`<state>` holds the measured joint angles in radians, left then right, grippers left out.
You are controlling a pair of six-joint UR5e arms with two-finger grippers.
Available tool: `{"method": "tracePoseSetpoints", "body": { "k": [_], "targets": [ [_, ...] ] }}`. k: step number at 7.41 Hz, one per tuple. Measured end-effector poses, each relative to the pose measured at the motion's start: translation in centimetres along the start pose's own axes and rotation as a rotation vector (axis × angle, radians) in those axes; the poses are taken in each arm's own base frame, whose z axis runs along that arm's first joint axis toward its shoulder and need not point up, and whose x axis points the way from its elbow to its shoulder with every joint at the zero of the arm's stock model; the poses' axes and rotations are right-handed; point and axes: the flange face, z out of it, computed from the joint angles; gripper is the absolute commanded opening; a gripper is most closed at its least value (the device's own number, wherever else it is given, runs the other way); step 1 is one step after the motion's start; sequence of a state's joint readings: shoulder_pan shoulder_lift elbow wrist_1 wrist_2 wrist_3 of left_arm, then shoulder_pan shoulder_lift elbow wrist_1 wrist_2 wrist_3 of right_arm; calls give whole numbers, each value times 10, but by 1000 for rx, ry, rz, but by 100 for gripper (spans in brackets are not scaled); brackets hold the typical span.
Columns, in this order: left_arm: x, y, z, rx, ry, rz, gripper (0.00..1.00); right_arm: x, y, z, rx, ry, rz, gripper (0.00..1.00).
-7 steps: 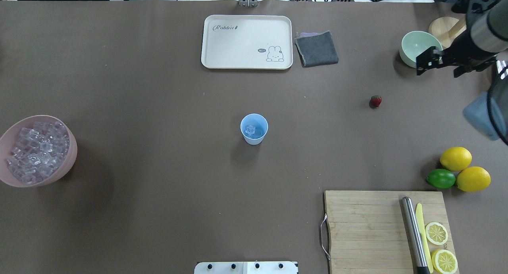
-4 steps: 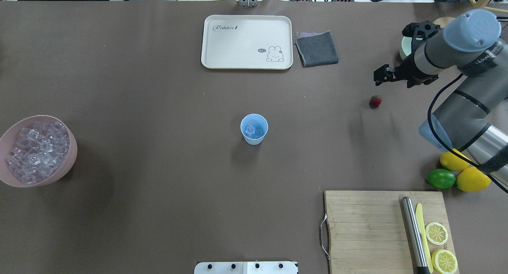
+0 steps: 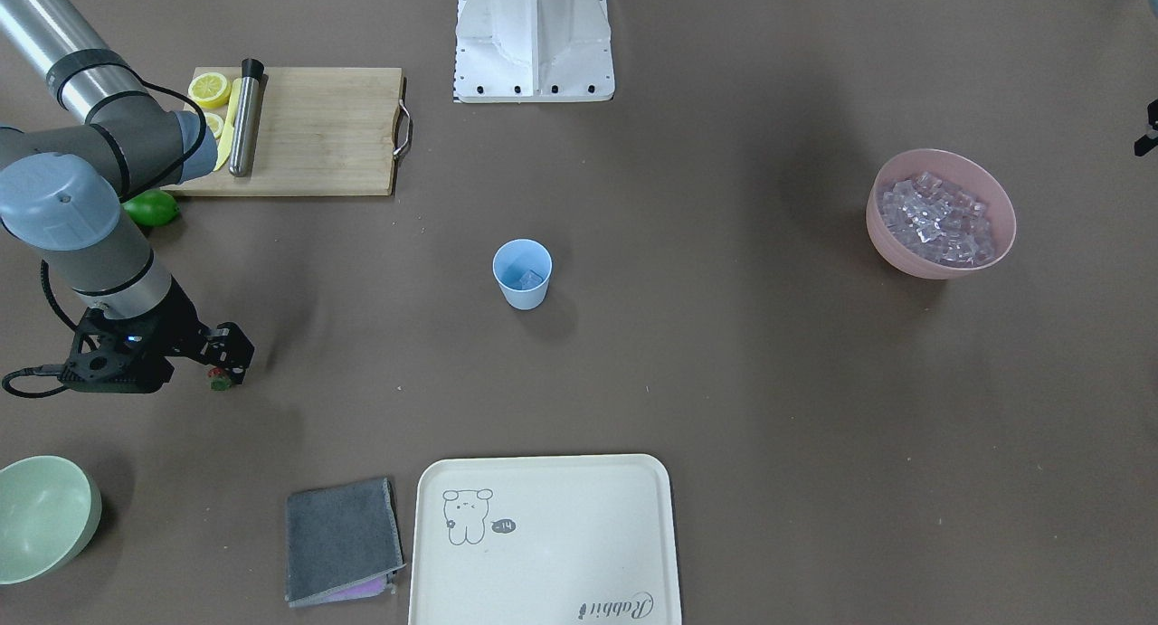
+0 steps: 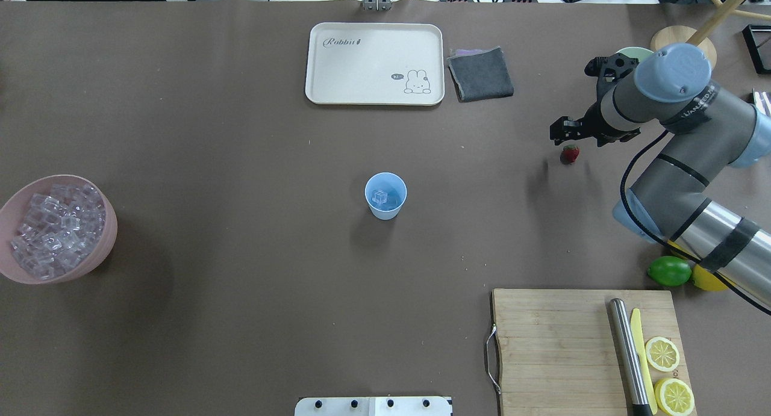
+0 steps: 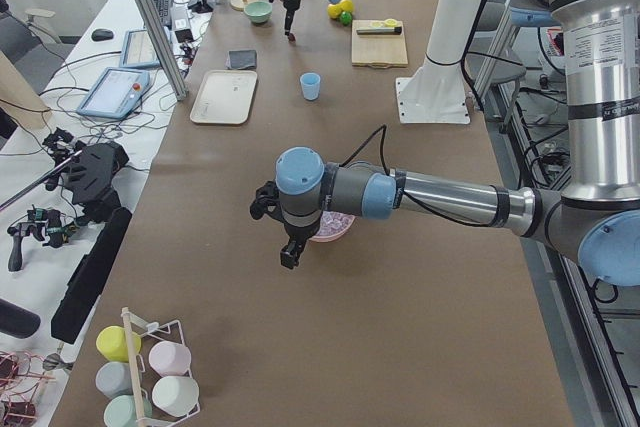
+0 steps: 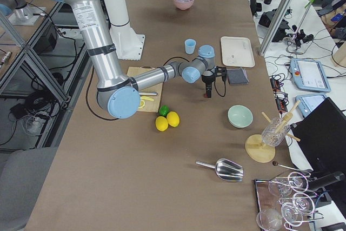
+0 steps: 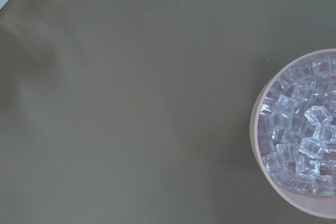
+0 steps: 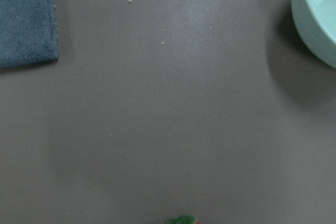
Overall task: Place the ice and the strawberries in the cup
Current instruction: 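Lower the right gripper and close it on the strawberry, then lift the strawberry and carry it over the blue cup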
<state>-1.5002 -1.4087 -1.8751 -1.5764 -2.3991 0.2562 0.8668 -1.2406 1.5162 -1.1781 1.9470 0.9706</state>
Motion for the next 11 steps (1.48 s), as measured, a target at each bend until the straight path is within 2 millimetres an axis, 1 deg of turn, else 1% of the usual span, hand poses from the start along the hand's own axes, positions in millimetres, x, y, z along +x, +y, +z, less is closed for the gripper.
{"method": "tracePoseSetpoints", "body": {
  "k": [1,2,3,4,6,8,9,10,11],
  "targets": [
    [0,0,0,0,0,0,100,-2,5,5,-3,8,-7,78],
    [0,0,0,0,0,0,100,-4,9,9,-5,12,-12,69],
    [0,0,0,0,0,0,100,-5,11,12,-6,17,-16,65],
    [0,0,0,0,0,0,100,-5,12,15,-10,22,-16,51],
    [0,0,0,4,-1,4,100,-5,11,20,-14,28,-17,0],
    [-1,0,0,6,-2,7,100,-10,11,14,-9,19,-20,0],
    [-1,0,1,6,-2,7,100,-16,9,4,-3,10,-18,0],
    [-1,0,1,6,-2,7,100,-28,4,-15,4,0,-4,0],
    [-2,0,1,4,-1,5,100,-51,-1,-43,22,-23,30,0]
  ]
}}
